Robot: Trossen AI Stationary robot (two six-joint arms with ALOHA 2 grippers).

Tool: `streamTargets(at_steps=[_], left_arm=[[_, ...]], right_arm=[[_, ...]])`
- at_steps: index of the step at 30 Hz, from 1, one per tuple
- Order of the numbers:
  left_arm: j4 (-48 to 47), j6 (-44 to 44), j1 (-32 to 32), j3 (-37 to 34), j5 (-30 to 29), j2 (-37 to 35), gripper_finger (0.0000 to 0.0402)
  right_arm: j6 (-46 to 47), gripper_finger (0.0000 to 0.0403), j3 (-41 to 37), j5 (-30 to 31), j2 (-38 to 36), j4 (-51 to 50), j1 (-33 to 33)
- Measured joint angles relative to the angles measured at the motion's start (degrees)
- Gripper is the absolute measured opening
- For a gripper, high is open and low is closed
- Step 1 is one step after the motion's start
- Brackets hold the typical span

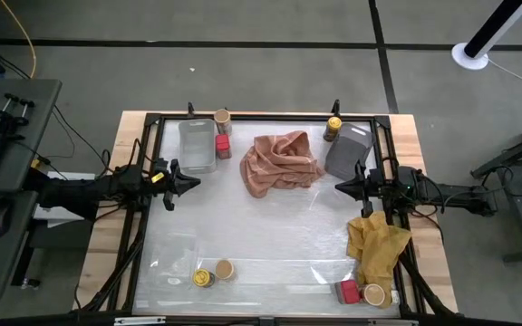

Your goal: Sort spices by type

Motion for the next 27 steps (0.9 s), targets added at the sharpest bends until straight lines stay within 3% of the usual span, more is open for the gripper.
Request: streamTargets(at_steps=[9, 13, 16, 20, 24, 27], left_arm=[[0.0, 0.0, 0.0, 0.0, 0.0, 0.0, 0.0001], [0.0, 0.0, 0.0, 0.0, 0.0, 0.0, 0.0001], [0.0, 0.0, 0.0, 0.0, 0.0, 0.0, 0.0001], [0.0, 0.0, 0.0, 0.0, 0.0, 0.0, 0.0001], [0.0, 0.0, 0.0, 0.0, 0.0, 0.0, 0.0001], [0.0, 0.0, 0.0, 0.0, 0.0, 0.0, 0.0001]], right_arm=[[1.0, 0.0001, 0.0, 0.0, 0.0, 0.6, 0.0], [21.1, 0.0001, 0.0, 0.9, 0.1, 10.7, 0.0], [40.1, 0.0001, 0.0, 8.2, 0.2, 22.0, 0.0], [49.7, 0.0001, 0.3, 15.1, 1.1, 31.2, 0.0], [49.0, 0.0000, 9.2, 14.4, 8.6, 26.2, -1.3], [43.5, 0.0000, 21.9, 12.3, 19.8, 11.3, -4.7]])
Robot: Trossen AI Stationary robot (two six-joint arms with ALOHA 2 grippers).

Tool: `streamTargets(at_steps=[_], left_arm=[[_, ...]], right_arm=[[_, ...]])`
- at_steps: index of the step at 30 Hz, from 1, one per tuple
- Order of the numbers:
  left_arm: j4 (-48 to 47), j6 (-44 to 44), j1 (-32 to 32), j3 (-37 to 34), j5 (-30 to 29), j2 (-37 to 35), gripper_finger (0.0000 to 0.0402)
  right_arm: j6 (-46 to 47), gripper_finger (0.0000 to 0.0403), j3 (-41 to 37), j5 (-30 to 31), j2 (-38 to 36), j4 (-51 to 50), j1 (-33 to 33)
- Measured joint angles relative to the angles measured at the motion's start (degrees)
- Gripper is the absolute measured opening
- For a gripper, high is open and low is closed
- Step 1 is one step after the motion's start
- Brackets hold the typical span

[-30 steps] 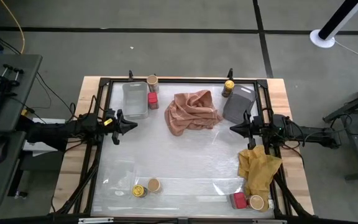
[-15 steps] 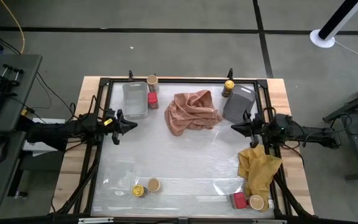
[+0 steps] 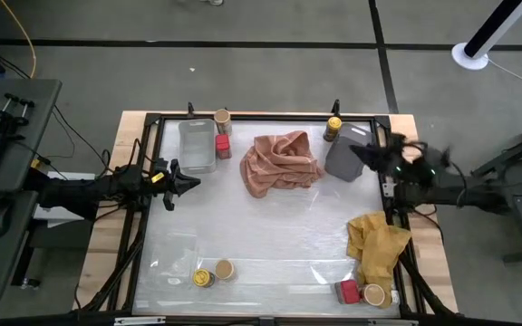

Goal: Sort spices by type
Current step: Put the top yellow seasoning bottle into the black bin

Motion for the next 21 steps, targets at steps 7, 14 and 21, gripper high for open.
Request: streamTargets(at_steps=[7, 14, 21], left_arm=[[0.0, 0.0, 0.0, 0.0, 0.0, 0.0, 0.0001], [0.0, 0.0, 0.0, 0.0, 0.0, 0.0, 0.0001], [0.0, 0.0, 0.0, 0.0, 0.0, 0.0, 0.0001]], right_arm=[[-15.1, 0.0000, 30.5, 1.6, 29.6, -41.7, -16.1], [-24.8, 0.0001, 47.7, 4.6, 52.6, -56.8, -26.7], [-20.3, 0.0067, 55.2, 5.3, 65.1, -65.1, -32.5]])
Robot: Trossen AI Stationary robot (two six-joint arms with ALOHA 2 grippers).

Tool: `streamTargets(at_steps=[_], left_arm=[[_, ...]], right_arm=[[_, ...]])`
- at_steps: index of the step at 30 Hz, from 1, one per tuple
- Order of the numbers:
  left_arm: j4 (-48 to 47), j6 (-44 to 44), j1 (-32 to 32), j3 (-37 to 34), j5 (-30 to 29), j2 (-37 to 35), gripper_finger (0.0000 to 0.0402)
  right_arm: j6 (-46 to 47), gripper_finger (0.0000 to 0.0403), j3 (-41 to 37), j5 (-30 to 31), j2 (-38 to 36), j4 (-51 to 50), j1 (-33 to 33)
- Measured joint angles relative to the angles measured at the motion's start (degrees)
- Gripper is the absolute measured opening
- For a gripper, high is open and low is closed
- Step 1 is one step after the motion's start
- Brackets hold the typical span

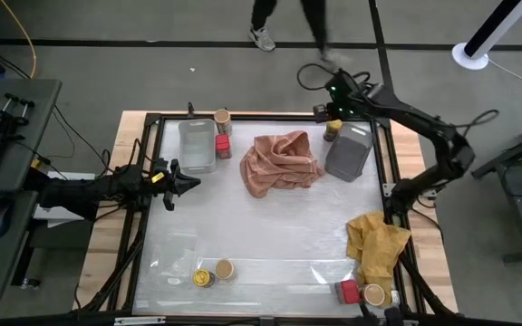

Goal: Sort spices by type
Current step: Put the top yellow seasoning bottle into the black bin

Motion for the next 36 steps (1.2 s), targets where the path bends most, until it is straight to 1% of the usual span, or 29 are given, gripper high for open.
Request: streamTargets(at_steps=[4, 8, 10, 13, 16, 23, 26, 30, 36], left_arm=[[0.0, 0.0, 0.0, 0.0, 0.0, 0.0, 0.0001], [0.0, 0.0, 0.0, 0.0, 0.0, 0.0, 0.0001], [0.0, 0.0, 0.0, 0.0, 0.0, 0.0, 0.0001], [0.0, 0.0, 0.0, 0.0, 0.0, 0.0, 0.0001], [0.0, 0.0, 0.0, 0.0, 0.0, 0.0, 0.0001], [0.0, 0.0, 0.0, 0.0, 0.0, 0.0, 0.0001], [0.0, 0.0, 0.0, 0.0, 0.0, 0.0, 0.0001], [0.0, 0.0, 0.0, 0.0, 0.0, 0.0, 0.0001], [0.0, 0.0, 0.0, 0.0, 0.0, 0.0, 0.0001]], right_arm=[[1.3, 0.0154, 1.4, -0.8, 3.8, -0.6, -1.5], [1.4, 0.0242, 1.7, 0.4, 6.7, -3.8, -2.7], [2.5, 0.0277, 1.7, 0.1, 7.6, -4.1, -3.6], [3.4, 0.0309, 1.7, -0.2, 8.9, -4.0, -4.9], [2.9, 0.0320, 1.7, -0.2, 10.1, -3.8, -6.3], [1.9, 0.0322, 1.7, -1.5, 13.6, -3.1, -8.3], [1.2, 0.0322, 1.7, -2.7, 15.3, -2.7, -8.6], [-0.2, 0.0322, 1.7, -6.0, 17.2, -2.8, -8.7], [-1.7, 0.0322, 1.7, -6.2, 18.6, -2.7, -8.7]])
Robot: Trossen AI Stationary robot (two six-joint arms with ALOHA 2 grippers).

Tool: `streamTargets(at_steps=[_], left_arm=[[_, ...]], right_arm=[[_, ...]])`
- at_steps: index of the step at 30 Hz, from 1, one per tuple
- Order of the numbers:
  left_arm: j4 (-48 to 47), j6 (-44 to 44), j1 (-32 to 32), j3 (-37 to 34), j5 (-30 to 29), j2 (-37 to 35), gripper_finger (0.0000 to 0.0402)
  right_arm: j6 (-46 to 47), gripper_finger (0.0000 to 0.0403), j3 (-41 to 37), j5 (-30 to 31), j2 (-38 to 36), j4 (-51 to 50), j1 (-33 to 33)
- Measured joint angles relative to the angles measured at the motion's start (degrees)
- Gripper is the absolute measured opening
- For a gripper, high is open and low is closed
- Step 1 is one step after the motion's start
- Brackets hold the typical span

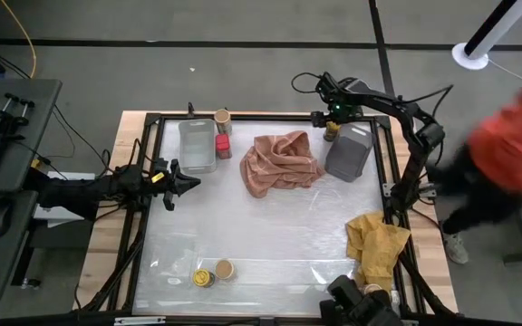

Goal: Sort spices by type
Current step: Put the top yellow seasoning bottle into the black bin

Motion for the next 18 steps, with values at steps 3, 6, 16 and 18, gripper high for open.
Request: streamTargets(at_steps=[3, 6, 16, 18], left_arm=[[0.0, 0.0, 0.0, 0.0, 0.0, 0.0, 0.0001], [0.0, 0.0, 0.0, 0.0, 0.0, 0.0, 0.0001], [0.0, 0.0, 0.0, 0.0, 0.0, 0.0, 0.0001], [0.0, 0.0, 0.0, 0.0, 0.0, 0.0, 0.0001]], right_arm=[[0.0, 0.0321, 0.0, 0.0, 0.0, 0.0, 0.0], [0.0, 0.0310, 0.0, 0.0, 0.0, -0.4, 0.0], [-2.8, 0.0215, 5.0, 0.0, 0.0, -5.3, 0.4], [-4.6, 0.0215, 9.2, 0.0, 0.0, -7.3, 0.9]])
